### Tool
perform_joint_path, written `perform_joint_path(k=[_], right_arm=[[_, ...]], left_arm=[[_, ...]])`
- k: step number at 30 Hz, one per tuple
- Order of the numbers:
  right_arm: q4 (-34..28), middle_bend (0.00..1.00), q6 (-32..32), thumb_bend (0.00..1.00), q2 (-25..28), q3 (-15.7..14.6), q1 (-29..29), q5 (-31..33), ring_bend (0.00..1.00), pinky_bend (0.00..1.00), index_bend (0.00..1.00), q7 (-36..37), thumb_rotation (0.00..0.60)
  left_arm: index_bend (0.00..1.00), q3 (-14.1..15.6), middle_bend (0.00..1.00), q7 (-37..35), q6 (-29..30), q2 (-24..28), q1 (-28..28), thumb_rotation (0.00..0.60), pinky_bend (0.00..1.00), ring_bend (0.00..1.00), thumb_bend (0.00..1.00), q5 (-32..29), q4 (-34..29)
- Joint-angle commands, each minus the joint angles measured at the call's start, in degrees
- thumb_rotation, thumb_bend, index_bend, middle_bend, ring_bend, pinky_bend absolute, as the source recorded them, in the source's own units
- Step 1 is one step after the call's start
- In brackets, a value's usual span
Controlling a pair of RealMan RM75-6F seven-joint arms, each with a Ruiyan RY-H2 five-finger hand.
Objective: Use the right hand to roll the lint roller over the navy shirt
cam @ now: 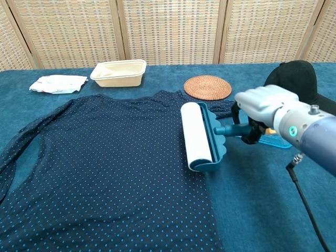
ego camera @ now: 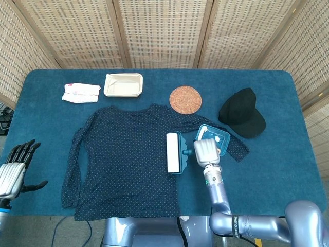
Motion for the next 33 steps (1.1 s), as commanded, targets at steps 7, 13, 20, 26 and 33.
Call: perform_joint_path(k=[7,13,20,26,33], right_arm=[[-3.6,1.0,1.9,0.81,-0.5,3.7,9.3,2.3,1.0,1.0,0.68,-15.9,0.6],[0.5,1.0,1.2,0.81,-5.2,5.4,14.8,5.8,1.0,1.0,0.69,-22.0,0.6],[9.4,1.0,-0.5,0.81,-14.1,7.7,22.7,9.3,1.0,1.0,0.69,-27.9,0.6],[15.7,1.0,-1.8,0.82,-19.4,9.3,26.5,10.6,1.0,1.0,0.7,-29.0,0.6],[19.5,1.0,-2.6,0.82,-22.7,8.6,28.1,11.3,1.0,1.0,0.7,-30.0,0.6]], left_arm=[[0.0,0.0,0.0,-2.9,-1.7,0.6,-0.7,0.6,0.0,0.0,0.0,-0.5,0.6],[0.0,-0.3,0.0,-5.4,-2.6,1.4,-1.0,0.6,0.0,0.0,0.0,-1.4,1.0],[0.0,-0.4,0.0,-7.7,-4.1,2.5,-1.5,0.6,0.0,0.0,0.0,-2.3,1.1],[0.0,-0.6,0.0,-8.8,-4.8,2.7,-1.7,0.6,0.0,0.0,0.0,-2.9,1.7],[0.0,-0.5,0.0,-9.1,-6.5,2.8,-2.3,0.6,0.0,0.0,0.0,-3.8,2.0]])
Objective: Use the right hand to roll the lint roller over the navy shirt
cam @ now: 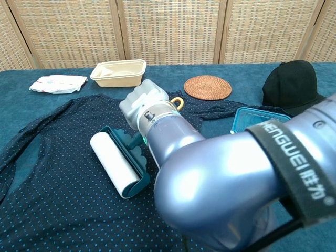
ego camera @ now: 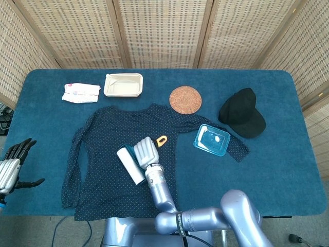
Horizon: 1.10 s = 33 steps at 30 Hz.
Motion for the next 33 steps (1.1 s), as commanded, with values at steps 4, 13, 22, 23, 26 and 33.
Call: perform_joint_path(k=[4,13,22,23,26,33], right_arm=[[3.0,1.0,-0.3,0.82,-0.9,-3.0,0.4,-1.0,1.0,1.0,0.7,-2.1,0.6],[2.5,1.0,0.8,0.82,5.0,-9.3,-2.7,-6.1,1.0,1.0,0.7,-3.8,0.6],[1.0,1.0,0.8,0.81,11.1,-14.0,-4.9,-8.4,1.0,1.0,0.71,-8.1,0.6],[0.9,1.0,0.8,0.81,11.5,-14.3,-5.0,-8.8,1.0,1.0,0.71,-8.4,0.6],[0.5,1.0,0.6,0.81,12.0,-14.4,-5.1,-8.8,1.0,1.0,0.71,-9.3,0.6],[-0.3,1.0,0.2,0.81,10.6,-13.3,-4.7,-8.3,1.0,1.0,0.71,-10.4,0.6]], left_arm=[[0.0,-0.1,0.0,0.4,-0.1,-0.1,-0.1,0.6,0.0,0.0,0.0,-0.6,0.1],[0.0,-0.1,0.0,1.6,-0.2,-0.5,-0.3,0.6,0.0,0.0,0.0,-0.9,-0.1],[0.0,-0.2,0.0,2.5,-0.5,-0.8,-0.5,0.6,0.0,0.0,0.0,-1.2,-0.3],[0.0,-0.2,0.0,2.6,-0.6,-0.8,-0.5,0.6,0.0,0.0,0.0,-1.3,-0.4],[0.0,-0.2,0.0,2.8,-0.6,-0.9,-0.5,0.6,0.0,0.0,0.0,-1.4,-0.4],[0.0,-0.3,0.0,3.0,-1.1,-1.1,-0.7,0.6,0.0,0.0,0.0,-1.9,-0.1]])
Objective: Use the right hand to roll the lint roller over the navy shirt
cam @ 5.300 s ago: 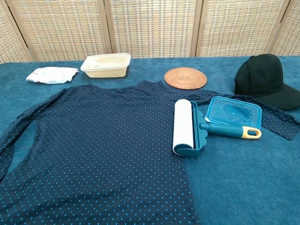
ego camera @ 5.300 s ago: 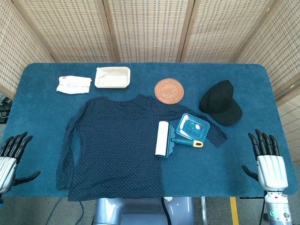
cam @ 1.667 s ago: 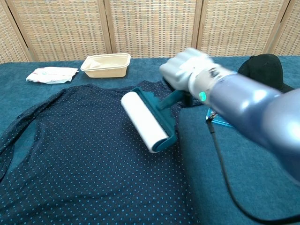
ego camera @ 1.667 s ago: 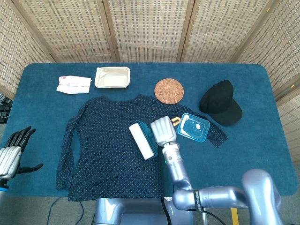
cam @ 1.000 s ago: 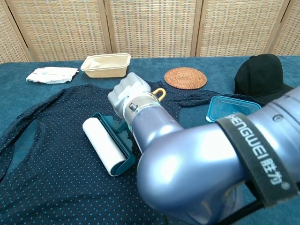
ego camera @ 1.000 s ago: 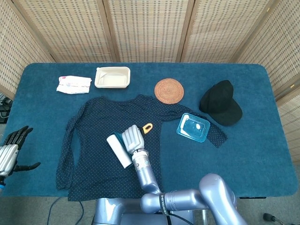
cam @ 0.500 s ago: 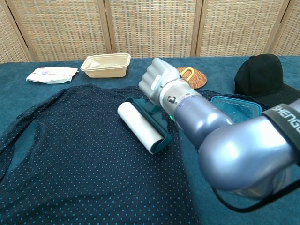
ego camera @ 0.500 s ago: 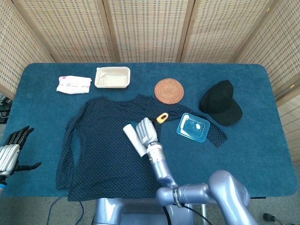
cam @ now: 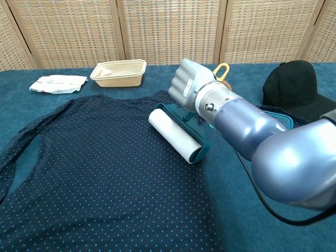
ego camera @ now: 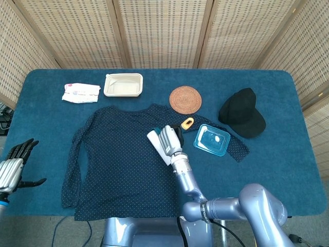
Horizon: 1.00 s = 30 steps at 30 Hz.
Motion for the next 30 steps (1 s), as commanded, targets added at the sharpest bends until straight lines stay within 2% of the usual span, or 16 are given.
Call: perform_joint_path(k=[1,9,16,24,30], right_arm=[[0.0,1.0,0.2,0.81,-1.0,0.4,0.3,-0.2,1.0,1.0,0.71,-0.4,0.6],[0.7,1.0,0.4,0.8,-4.8,0.2,2.1,-2.0,1.0,1.0,0.71,-3.5,0.6],[-1.3,1.0,0.5,0.8,-7.4,-0.1,3.0,-2.9,1.0,1.0,0.71,-5.9,0.6],[-3.7,1.0,0.8,0.8,-8.7,-1.8,2.7,-4.5,1.0,1.0,0.71,-7.3,0.6],[-3.2,1.0,1.1,0.8,-8.3,-1.9,2.4,-5.5,1.0,1.0,0.71,-7.8,0.6]], left_arm=[[0.0,-0.1,0.0,-0.1,-0.1,0.0,-0.1,0.6,0.0,0.0,0.0,-0.2,0.1],[0.0,-0.1,0.0,0.0,-0.5,-0.2,-0.2,0.6,0.0,0.0,0.0,-0.7,0.5],[0.0,-0.2,0.0,0.2,-1.0,-0.4,-0.4,0.6,0.0,0.0,0.0,-1.1,0.7],[0.0,-0.2,0.0,0.1,-1.0,-0.5,-0.4,0.6,0.0,0.0,0.0,-1.2,0.9],[0.0,-0.2,0.0,0.1,-0.8,-0.6,-0.3,0.6,0.0,0.0,0.0,-1.1,0.9]])
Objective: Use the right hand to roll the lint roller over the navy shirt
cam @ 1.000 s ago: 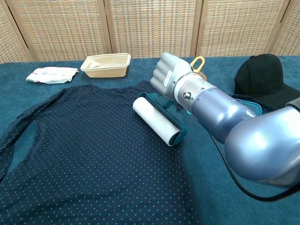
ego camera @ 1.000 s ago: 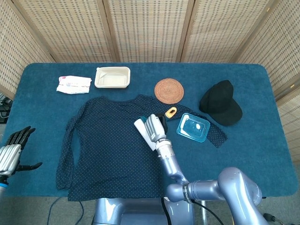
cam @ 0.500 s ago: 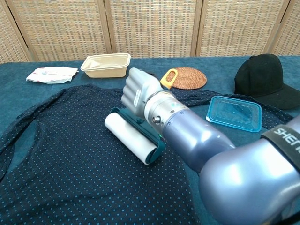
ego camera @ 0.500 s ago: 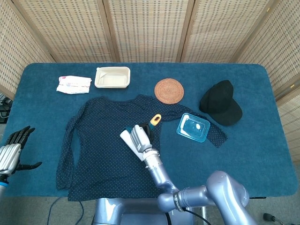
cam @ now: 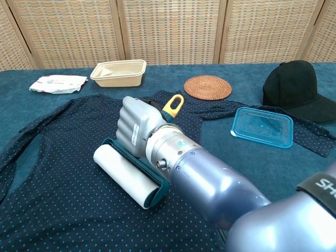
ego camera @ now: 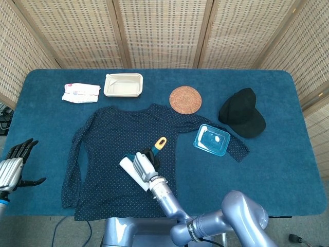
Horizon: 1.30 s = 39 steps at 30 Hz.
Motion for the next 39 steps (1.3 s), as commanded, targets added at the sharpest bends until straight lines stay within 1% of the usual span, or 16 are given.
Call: perform_joint_path(k=[1,3,10,15,20,25,33,35,39], right_arm=[[0.7,1.0,0.3,0.8,0.5,0.0,-0.2,-0.3,1.0,1.0,0.71,-0.5,0.6],[1.3,1.0,0.4,0.8,1.1,0.0,-0.4,-0.3,1.0,1.0,0.71,-0.9,0.6],[5.4,1.0,0.2,0.79,4.7,-1.6,-2.1,-0.6,1.0,1.0,0.71,-1.5,0.6],[8.6,1.0,0.9,0.79,6.6,-0.6,-3.9,0.5,1.0,1.0,0.71,-0.9,0.6],[8.9,1.0,0.6,0.79,7.4,-0.6,-4.9,0.5,1.0,1.0,0.71,-0.5,0.6],[8.2,1.0,0.0,0.79,6.4,-1.7,-5.6,-1.2,1.0,1.0,0.71,0.4,0.6],[7.8,1.0,0.2,0.79,2.8,-2.4,-5.8,-5.4,1.0,1.0,0.71,1.9,0.6],[7.3,1.0,0.4,0.79,1.3,-3.3,-5.9,-7.3,1.0,1.0,0.71,2.3,0.6],[6.5,1.0,0.2,0.79,-0.4,-4.2,-6.5,-9.1,1.0,1.0,0.71,2.1,0.6]], left_arm=[[0.0,0.0,0.0,0.0,0.0,0.0,0.0,0.6,0.0,0.0,0.0,0.0,0.0],[0.0,0.0,0.0,0.0,0.0,0.0,0.0,0.6,0.0,0.0,0.0,0.0,0.0],[0.0,0.1,0.0,0.6,0.3,-0.2,0.1,0.6,0.0,0.0,0.0,0.1,-0.1],[0.0,0.0,0.0,1.0,0.4,-0.3,0.1,0.6,0.0,0.0,0.0,-0.1,-0.1],[0.0,0.0,0.0,1.5,0.2,-0.4,0.0,0.6,0.0,0.0,0.0,-0.1,-0.3],[0.0,0.1,0.0,1.7,0.3,-0.5,0.0,0.6,0.0,0.0,0.0,0.0,-0.3],[0.0,0.1,0.0,1.3,0.4,-0.5,0.1,0.6,0.0,0.0,0.0,-0.1,-0.2],[0.0,0.1,0.0,1.2,0.4,-0.5,0.1,0.6,0.0,0.0,0.0,0.0,-0.1],[0.0,0.1,0.0,1.0,0.4,-0.5,0.1,0.6,0.0,0.0,0.0,0.0,0.1]])
